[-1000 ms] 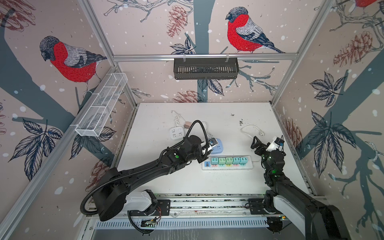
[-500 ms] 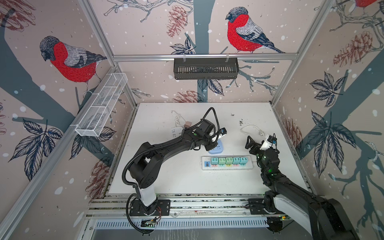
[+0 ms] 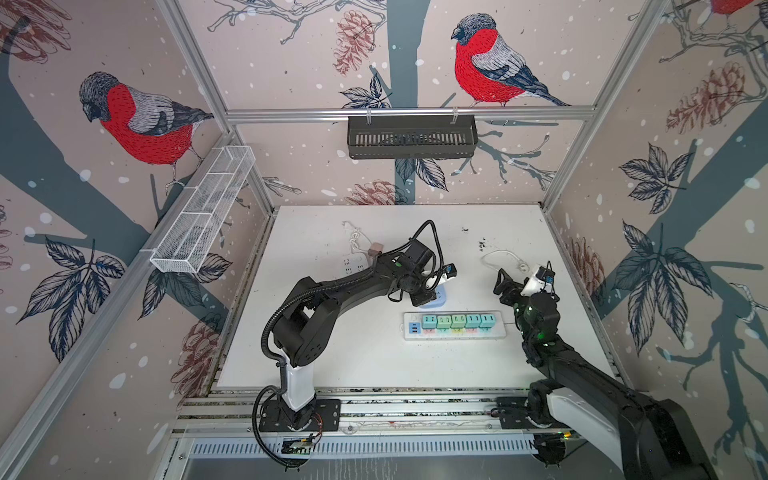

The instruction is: Insert the plug

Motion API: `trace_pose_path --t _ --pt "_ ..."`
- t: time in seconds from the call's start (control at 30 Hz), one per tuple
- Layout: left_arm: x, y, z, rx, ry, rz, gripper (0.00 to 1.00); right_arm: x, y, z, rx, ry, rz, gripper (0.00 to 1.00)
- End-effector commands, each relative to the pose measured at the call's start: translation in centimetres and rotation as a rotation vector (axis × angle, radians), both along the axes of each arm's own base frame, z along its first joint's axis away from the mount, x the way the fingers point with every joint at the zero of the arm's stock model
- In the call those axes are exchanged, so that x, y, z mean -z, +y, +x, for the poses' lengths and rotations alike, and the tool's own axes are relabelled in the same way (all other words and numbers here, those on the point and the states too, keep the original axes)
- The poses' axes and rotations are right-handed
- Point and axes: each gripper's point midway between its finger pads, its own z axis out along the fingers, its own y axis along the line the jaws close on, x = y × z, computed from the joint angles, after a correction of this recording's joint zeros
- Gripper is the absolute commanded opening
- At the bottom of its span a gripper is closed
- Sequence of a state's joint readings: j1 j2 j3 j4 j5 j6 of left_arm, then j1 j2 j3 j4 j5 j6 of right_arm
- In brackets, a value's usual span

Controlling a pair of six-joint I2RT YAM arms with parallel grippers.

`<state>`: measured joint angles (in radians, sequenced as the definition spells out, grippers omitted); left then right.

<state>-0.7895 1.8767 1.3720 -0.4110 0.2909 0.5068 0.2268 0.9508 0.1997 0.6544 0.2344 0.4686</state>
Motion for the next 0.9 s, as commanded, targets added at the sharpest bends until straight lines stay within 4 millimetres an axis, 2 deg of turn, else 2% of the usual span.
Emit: trace_pose_path --t 0.0,0.17,0.37,0.57,0.67,0.73,0.87 --pt "-0.5 -1.0 -0.4 0.066 0.01 -0.029 0.0 1.3 0.5 0.1 -0.015 0.124 0.025 0.82" --pt "-0.3 -1.7 0.1 0.069 0.023 0.007 0.0 2.0 2.4 1.0 -0.096 0.285 0.012 0.73" --pt "-0.2 -2.4 0.4 0.067 0.018 0.029 0.0 4.5 6.9 2.2 -0.293 0.471 -0.008 0.65" --pt "0.3 -2.3 0.8 0.05 0.029 0.068 0.0 8.8 11.4 3.2 -0.419 0.657 -0.105 0.64" --pt "0.1 -2.3 1.1 0.04 0.018 0.065 0.0 11.1 13.3 3.7 -0.474 0.718 -0.12 0.59" --pt "0.0 -2.2 1.0 0.038 0.02 0.063 0.0 12.1 14.0 4.1 -0.495 0.739 -0.12 0.57" --pt "-0.3 -2.0 0.7 0.039 0.017 0.05 0.0 13.1 15.4 4.4 -0.54 0.759 -0.103 0.46"
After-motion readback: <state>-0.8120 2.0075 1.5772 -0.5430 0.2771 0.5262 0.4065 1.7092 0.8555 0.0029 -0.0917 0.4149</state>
